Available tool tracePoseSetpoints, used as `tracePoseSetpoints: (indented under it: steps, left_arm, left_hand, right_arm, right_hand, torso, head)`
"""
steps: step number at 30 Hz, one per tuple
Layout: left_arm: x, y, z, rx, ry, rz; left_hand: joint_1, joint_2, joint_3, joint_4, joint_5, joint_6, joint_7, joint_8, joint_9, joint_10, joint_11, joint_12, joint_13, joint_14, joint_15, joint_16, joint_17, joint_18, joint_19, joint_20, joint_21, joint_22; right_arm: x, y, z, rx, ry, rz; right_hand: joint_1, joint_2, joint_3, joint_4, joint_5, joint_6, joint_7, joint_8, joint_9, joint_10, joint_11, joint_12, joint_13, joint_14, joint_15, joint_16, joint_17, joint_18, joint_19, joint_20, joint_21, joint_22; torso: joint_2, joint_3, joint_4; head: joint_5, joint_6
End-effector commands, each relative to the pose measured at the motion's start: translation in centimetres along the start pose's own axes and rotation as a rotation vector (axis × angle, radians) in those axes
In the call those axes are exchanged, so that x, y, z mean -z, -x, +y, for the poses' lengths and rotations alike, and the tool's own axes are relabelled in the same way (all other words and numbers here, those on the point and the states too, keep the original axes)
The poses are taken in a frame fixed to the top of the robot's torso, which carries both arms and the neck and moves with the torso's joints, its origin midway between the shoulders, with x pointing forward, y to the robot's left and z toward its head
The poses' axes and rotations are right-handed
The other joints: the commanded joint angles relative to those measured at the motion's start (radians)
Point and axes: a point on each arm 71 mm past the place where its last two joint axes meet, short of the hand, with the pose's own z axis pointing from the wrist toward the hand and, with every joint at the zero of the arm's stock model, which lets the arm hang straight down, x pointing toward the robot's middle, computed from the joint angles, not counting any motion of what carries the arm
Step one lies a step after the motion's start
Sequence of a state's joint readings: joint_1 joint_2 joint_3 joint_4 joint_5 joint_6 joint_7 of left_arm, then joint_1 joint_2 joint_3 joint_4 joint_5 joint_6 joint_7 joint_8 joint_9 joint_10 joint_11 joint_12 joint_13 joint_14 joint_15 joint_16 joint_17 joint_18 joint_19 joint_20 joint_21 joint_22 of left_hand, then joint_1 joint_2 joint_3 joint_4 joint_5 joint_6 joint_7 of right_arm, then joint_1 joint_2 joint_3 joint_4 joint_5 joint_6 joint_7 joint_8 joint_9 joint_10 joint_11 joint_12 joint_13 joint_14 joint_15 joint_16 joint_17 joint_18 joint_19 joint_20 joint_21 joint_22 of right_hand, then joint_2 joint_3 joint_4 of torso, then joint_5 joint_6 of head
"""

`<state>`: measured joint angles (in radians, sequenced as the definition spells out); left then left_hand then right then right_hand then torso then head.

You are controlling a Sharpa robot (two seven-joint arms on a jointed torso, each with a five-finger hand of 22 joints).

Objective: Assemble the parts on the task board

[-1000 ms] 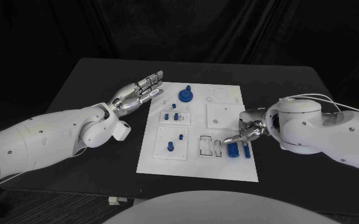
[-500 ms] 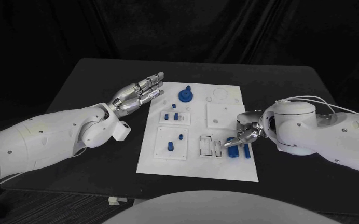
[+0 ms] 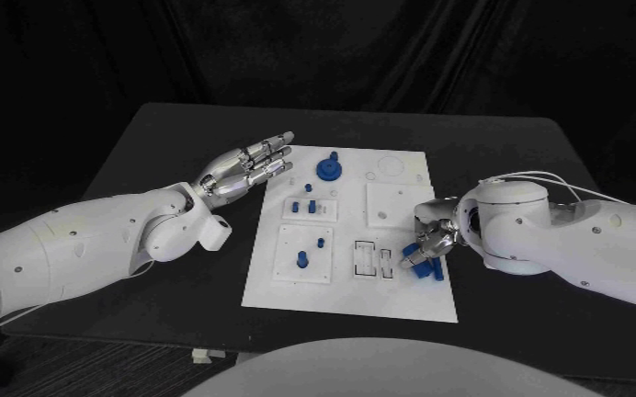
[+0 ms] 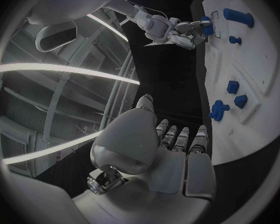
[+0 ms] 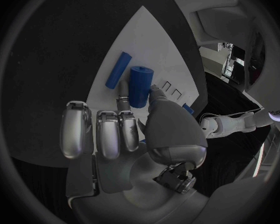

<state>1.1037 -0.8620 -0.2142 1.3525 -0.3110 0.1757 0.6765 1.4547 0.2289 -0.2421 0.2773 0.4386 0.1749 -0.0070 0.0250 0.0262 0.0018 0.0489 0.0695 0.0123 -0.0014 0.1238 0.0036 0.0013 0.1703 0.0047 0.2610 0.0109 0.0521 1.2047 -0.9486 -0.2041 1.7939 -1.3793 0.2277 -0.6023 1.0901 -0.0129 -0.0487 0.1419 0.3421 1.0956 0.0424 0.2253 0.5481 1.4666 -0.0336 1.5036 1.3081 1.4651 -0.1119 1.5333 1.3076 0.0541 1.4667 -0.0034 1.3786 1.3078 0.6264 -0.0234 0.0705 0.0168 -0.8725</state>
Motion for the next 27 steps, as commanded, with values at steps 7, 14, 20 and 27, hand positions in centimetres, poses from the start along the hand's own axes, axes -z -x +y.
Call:
tracePoseSetpoints:
  steps: [7,14,20,27]
  left_arm:
    - [0.0,-0.2,-0.6,0.021,-0.09,0.023]
    - [-0.1,-0.3,-0.5,0.026,-0.082,0.028]
    - [-0.1,-0.3,-0.4,0.029,-0.077,0.031]
    - [-0.2,-0.5,-0.4,0.032,-0.076,0.035]
  left_hand:
    - [0.014,0.002,0.01,-0.001,0.01,-0.008,0.005,0.004,-0.001,0.001,0.013,0.007,0.002,0.001,0.01,-0.004,-0.001,0.009,0.001,0.01,-0.002,0.005]
    - [0.016,0.004,0.012,-0.002,0.014,-0.01,0.004,0.004,-0.001,0.002,0.02,0.01,0.002,0.001,0.016,-0.004,-0.001,0.009,0.002,0.014,-0.001,0.007]
    - [0.016,0.004,0.012,-0.001,0.014,-0.01,0.003,0.004,-0.001,0.002,0.022,0.011,0.003,0.001,0.017,-0.004,-0.001,0.009,0.002,0.015,-0.001,0.007]
    - [0.015,0.005,0.012,-0.001,0.014,-0.01,0.003,0.004,-0.001,0.002,0.023,0.011,0.003,0.001,0.018,-0.004,-0.001,0.009,0.003,0.016,-0.001,0.008]
  right_arm:
    - [-0.2,-0.7,-0.4,-0.094,0.004,0.028]
    - [0.2,-1.0,-0.5,-0.323,0.064,0.074]
    - [0.7,-0.8,-0.2,-0.51,0.112,0.106]
    - [1.2,0.1,0.5,-0.662,0.149,0.137]
  right_hand:
    - [0.07,0.011,0.08,-0.05,0.273,-0.015,-0.004,-0.026,-0.007,0.033,0.002,-0.006,0.144,0.089,0.005,-0.003,0.176,-0.007,0.032,0.008,-0.004,0.201]
    - [0.054,-0.016,0.273,-0.103,0.53,-0.021,-0.005,0.002,0.04,0.023,-0.003,-0.014,0.132,0.086,0.011,-0.01,0.161,-0.002,0.023,0.013,-0.025,0.194]
    - [0.019,-0.018,0.311,-0.1,0.53,-0.034,-0.003,0.009,0.05,0.016,-0.002,-0.02,0.12,0.086,0.014,-0.011,0.158,0.001,0.018,0.015,-0.036,0.19]
    - [-0.013,-0.016,0.332,-0.095,0.496,-0.046,0.0,0.012,0.055,0.011,0.001,-0.024,0.111,0.084,0.017,-0.015,0.15,0.003,0.014,0.018,-0.047,0.186]
  torso:
    - [0.0,0.0,-0.0001]
    - [0.0,-0.0001,-0.0001]
    - [0.0,-0.0001,-0.0001]
    - [-0.001,-0.0003,-0.0001]
  head:
    - [0.004,0.0]
    - [0.004,0.0]
    - [0.003,0.0]
    - [0.004,0.0]
